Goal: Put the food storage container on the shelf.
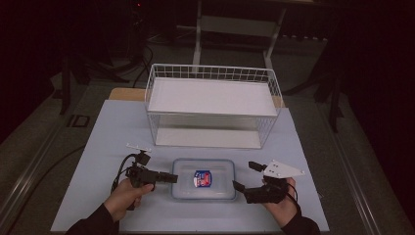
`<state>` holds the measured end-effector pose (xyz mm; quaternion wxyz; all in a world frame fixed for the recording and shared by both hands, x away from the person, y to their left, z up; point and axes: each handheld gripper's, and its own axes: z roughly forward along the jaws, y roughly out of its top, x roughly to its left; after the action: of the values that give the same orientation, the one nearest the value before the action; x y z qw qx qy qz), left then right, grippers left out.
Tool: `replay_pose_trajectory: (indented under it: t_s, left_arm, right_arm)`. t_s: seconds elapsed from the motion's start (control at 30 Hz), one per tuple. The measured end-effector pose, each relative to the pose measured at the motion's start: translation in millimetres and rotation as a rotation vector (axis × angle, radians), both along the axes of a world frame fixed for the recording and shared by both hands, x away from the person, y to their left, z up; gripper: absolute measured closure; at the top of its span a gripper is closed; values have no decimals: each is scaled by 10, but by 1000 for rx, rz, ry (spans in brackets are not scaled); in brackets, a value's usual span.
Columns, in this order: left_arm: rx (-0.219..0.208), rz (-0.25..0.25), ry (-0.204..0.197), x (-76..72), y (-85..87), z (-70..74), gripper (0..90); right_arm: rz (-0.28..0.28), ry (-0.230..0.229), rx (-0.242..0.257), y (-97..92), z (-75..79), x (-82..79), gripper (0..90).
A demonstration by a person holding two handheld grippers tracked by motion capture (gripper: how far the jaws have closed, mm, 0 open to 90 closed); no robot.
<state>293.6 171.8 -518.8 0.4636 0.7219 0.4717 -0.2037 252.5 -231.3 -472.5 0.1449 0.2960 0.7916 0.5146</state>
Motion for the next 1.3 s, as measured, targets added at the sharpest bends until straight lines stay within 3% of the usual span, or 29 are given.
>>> replay_pose_trajectory:
  t_s: [0.2, 0.23, 0.4, 0.5, 0.57, 0.67, 0.8, 0.93, 1.03, 1.2, 1.3]
  left_arm:
    - [10, -11, -35, -52, -19, 31, 529]
    - [12, -13, -41, -63, -22, 36, 532]
    - [11, -25, -71, -115, -16, 50, 545]
    - [16, -35, -84, -143, -21, 65, 552]
    - [17, -46, -90, -152, -20, 69, 560]
    - [18, -52, -97, -179, -21, 73, 565]
    - [16, -50, -97, -191, -21, 72, 567]
    - [18, -53, -106, -203, -20, 74, 568]
    - [21, -52, -114, -219, -25, 80, 569]
    - [18, -45, -121, -253, -38, 92, 571]
    - [44, -43, -148, -300, -68, 134, 573]
  right_arm:
    - [12, 104, 2, 2, -106, 61, 134]
    - [17, 138, 7, 1, -124, 78, 134]
    - [45, 239, 41, -13, -182, 141, 159]
    - [69, 333, 71, -18, -228, 198, 175]
    - [71, 355, 82, -24, -245, 213, 186]
    - [91, 431, 113, -38, -285, 255, 225]
    - [108, 481, 114, -33, -319, 270, 360]
    - [106, 484, 98, -49, -333, 277, 450]
    - [112, 520, 120, -87, -342, 304, 478]
    - [78, 539, 123, -76, -305, 261, 503]
    - [68, 537, 125, -82, -288, 242, 513]
